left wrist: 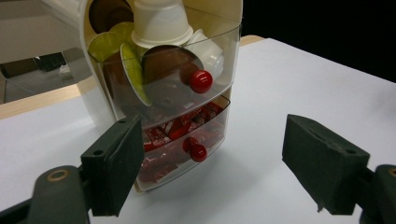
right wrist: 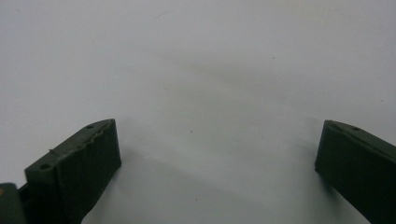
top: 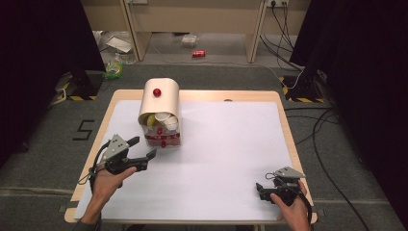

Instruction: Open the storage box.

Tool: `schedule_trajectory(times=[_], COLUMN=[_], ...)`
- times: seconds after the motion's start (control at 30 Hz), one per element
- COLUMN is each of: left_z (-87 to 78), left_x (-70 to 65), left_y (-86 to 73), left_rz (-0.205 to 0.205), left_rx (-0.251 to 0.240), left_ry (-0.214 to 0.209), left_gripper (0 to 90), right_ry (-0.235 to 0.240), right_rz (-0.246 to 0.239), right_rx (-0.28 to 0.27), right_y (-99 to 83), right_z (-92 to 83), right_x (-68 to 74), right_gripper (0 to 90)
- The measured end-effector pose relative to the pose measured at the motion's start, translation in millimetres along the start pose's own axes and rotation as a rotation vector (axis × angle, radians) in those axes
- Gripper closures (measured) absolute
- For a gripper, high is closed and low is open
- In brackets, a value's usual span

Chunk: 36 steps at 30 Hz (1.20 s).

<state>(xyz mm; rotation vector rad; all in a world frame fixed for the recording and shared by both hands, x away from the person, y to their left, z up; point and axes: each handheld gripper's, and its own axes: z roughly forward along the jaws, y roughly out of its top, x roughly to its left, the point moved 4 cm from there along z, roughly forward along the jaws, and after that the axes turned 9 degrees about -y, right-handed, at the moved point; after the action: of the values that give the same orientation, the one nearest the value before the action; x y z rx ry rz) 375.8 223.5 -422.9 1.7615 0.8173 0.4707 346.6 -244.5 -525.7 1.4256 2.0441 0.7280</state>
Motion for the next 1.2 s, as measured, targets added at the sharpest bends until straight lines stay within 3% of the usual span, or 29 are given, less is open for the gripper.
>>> schedule_trajectory(times=[0.3,0.77,1.2], left_z=[3.5,13.6,24.8], left_x=[-5.8,-4.2,1.3], left_y=[17.6,37.2,43.3], left_rz=[0.044,0.088,0.098], left_rx=[-0.016,-0.023,-0.014], left_ry=[-0.002,0.009,0.009], left_gripper=[21.9,22.3,22.7], right_ry=[0.0,0.0,0.0], right_rz=[0.0,0.0,0.0], right_rx=[0.0,0.0,0.0], right_y=[0.0,0.0,0.0], right_z=[0.0,0.1,0.0], right_x=[0.0,0.0,0.0], right_gripper=[0.4,0.4,0.4])
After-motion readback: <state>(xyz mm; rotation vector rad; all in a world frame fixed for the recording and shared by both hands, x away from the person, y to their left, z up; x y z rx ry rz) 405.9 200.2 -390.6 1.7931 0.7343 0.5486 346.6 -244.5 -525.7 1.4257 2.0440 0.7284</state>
